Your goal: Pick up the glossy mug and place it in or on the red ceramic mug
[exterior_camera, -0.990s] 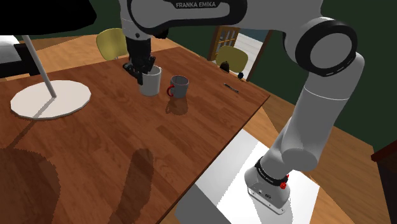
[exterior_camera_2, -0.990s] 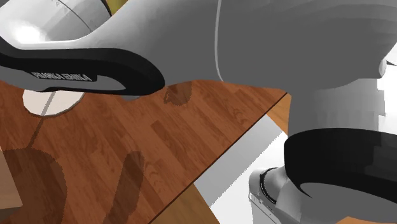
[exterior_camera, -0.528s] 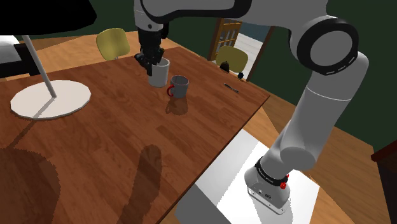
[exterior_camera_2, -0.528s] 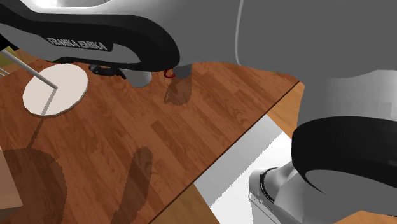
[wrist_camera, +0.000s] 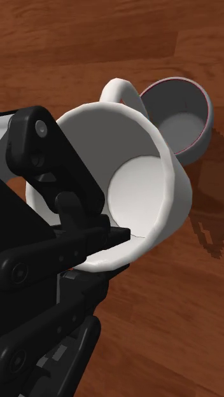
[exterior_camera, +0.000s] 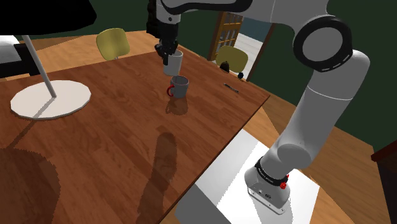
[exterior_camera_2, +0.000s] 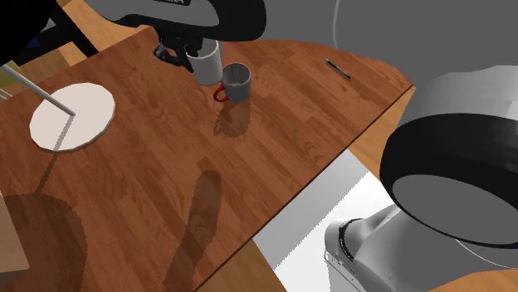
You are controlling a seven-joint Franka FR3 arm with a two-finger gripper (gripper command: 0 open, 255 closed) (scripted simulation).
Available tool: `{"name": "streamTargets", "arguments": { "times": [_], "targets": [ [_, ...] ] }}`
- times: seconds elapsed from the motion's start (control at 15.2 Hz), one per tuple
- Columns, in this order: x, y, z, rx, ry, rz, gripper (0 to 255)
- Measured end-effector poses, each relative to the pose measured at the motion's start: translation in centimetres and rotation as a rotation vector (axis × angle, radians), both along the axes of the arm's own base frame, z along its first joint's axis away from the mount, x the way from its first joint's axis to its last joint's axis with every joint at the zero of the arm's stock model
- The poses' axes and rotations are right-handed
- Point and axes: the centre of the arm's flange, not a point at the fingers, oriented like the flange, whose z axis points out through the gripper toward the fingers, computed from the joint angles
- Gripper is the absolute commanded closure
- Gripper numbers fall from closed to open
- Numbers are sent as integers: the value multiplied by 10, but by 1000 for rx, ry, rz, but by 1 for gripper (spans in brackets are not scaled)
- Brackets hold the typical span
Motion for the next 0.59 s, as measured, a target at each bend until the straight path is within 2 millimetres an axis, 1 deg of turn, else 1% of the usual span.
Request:
{"name": "streamTargets", "arguments": {
  "times": [0.26,0.4,0.46,0.59],
  "targets": [
    [13,-49,3,0,0,0,255],
    [23,-77,6,0,0,0,255],
    [27,-85,6,0,0,0,255],
    [27,-90,-4,0,0,1,255]
  ]
}}
